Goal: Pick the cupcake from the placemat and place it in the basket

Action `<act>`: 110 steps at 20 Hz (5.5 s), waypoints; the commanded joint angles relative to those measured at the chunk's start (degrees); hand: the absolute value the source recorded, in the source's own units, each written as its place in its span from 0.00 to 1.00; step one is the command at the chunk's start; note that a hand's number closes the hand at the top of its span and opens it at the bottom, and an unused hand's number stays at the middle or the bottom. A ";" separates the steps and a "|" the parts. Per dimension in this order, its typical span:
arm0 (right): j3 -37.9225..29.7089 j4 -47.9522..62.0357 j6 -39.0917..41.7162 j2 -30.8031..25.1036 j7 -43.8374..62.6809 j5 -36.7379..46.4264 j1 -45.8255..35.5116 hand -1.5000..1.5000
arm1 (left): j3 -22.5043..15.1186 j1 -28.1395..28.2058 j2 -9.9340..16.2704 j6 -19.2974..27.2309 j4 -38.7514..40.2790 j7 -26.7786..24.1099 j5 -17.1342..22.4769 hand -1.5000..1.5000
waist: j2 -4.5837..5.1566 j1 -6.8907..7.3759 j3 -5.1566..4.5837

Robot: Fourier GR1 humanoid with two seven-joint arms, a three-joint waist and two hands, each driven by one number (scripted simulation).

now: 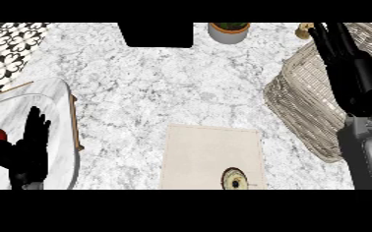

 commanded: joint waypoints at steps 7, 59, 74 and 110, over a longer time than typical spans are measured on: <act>12.83 -9.74 -2.33 1.38 -5.45 14.78 14.69 1.00 | -10.25 -8.95 7.80 -16.19 -8.99 -3.32 -4.40 0.50 | 2.62 -5.51 -0.08; 49.57 -37.29 9.19 18.64 57.17 86.78 42.99 0.00 | -9.27 -14.37 2.80 -23.40 -8.22 -0.45 -8.17 0.50 | 3.45 -1.40 0.05; 44.98 -21.19 -4.83 19.17 50.56 85.26 38.75 0.00 | -4.97 -11.82 1.30 -28.88 -11.13 0.92 -9.96 0.50 | 3.52 -1.21 0.01; 37.59 -2.03 -9.44 18.61 49.00 79.21 32.56 0.00 | 3.07 -15.68 -5.31 -35.98 -11.08 5.62 -14.88 0.50 | 3.53 -1.21 0.02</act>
